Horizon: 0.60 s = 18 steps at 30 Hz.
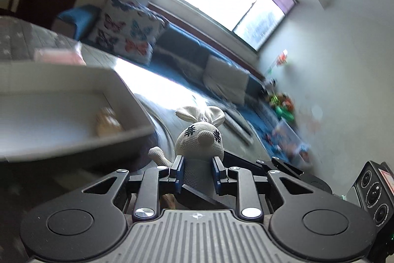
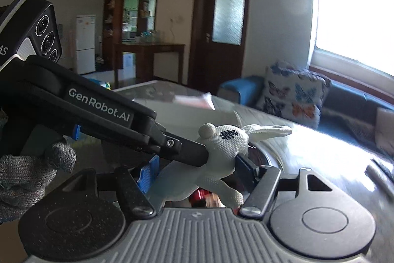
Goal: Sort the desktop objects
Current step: 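Carry the white rabbit over the box and lower it inside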
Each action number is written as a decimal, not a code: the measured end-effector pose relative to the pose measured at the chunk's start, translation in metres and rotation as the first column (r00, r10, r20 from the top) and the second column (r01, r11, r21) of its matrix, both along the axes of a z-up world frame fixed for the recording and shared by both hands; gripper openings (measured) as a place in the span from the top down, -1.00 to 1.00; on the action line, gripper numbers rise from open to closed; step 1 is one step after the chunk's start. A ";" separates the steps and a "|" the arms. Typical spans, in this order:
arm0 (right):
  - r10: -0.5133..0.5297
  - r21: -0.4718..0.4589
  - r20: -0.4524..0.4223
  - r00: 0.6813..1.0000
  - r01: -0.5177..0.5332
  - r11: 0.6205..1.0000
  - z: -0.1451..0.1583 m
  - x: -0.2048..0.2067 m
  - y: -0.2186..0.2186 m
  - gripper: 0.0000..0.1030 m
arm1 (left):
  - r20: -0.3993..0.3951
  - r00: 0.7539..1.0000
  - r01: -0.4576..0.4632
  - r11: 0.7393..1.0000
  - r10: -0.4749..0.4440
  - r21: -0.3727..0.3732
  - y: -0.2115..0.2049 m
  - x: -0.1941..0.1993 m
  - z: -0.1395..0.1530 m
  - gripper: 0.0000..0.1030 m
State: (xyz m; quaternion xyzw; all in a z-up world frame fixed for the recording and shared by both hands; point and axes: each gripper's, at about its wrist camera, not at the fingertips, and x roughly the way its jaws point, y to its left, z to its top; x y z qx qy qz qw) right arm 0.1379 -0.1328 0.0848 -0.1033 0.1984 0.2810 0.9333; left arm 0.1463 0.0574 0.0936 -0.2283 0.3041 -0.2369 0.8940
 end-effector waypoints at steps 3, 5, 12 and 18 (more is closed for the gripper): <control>0.032 0.001 0.009 0.999 -0.032 0.999 0.005 0.024 0.023 -0.34 | 0.010 0.999 -0.044 0.999 0.044 -0.005 0.020 0.020 0.007 0.49; 0.049 0.003 0.006 0.999 -0.049 0.999 0.005 0.041 0.036 -0.34 | 0.002 0.997 -0.071 0.997 0.071 -0.013 0.033 0.036 0.007 0.49; 0.088 0.010 -0.083 0.993 -0.088 0.996 -0.015 0.109 0.073 -0.34 | -0.079 0.988 -0.134 0.991 0.132 -0.020 0.066 0.093 -0.016 0.49; 0.098 0.028 -0.160 0.982 -0.095 0.995 -0.034 0.151 0.087 -0.34 | -0.134 0.979 -0.158 0.987 0.154 -0.019 0.085 0.130 -0.035 0.49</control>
